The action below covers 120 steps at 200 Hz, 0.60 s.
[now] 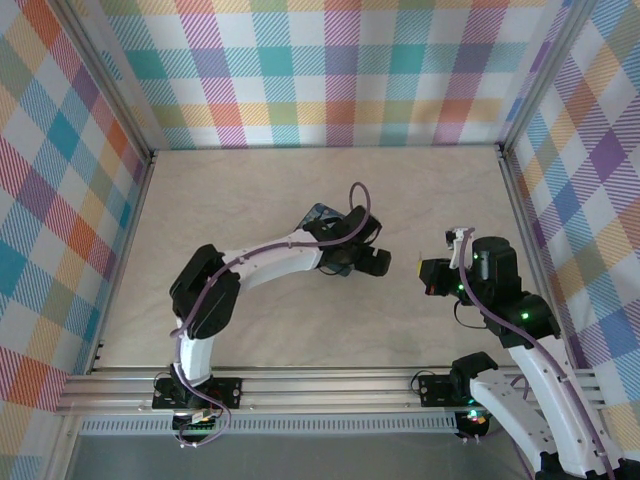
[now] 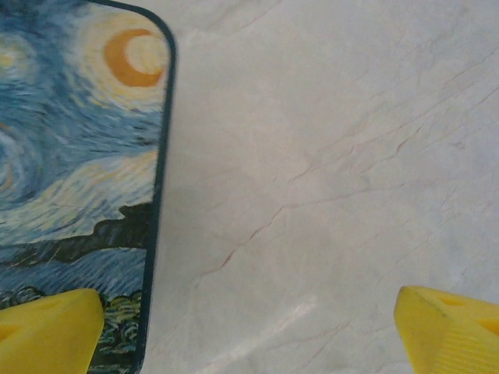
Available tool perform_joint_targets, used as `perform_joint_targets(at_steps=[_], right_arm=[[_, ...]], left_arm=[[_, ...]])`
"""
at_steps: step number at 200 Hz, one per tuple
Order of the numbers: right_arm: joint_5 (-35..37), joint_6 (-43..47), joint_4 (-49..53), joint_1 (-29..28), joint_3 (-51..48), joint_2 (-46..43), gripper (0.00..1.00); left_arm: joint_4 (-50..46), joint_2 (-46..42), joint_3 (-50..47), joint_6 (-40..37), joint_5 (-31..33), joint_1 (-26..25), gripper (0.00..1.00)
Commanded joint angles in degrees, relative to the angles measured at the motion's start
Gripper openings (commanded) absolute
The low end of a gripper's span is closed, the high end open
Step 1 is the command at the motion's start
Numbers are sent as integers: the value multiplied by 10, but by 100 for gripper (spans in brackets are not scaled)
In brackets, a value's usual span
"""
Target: Unlock the padlock with the key
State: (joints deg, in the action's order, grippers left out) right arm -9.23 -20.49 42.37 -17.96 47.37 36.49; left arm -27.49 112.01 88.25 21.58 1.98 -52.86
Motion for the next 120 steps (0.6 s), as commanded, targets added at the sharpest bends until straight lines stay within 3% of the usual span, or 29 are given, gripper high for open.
perform_joint_targets(at_steps=[1, 60, 120], right_arm=[[8, 2, 12, 3, 6, -11, 0], [2, 4, 9, 3, -7, -12, 0], [-69, -5, -50, 3, -42, -26, 0]], left_arm=[[-5, 26, 31, -12, -19, -4, 96], [-1, -24, 19, -24, -5, -3, 97], [109, -200, -155, -8, 11, 25, 99]])
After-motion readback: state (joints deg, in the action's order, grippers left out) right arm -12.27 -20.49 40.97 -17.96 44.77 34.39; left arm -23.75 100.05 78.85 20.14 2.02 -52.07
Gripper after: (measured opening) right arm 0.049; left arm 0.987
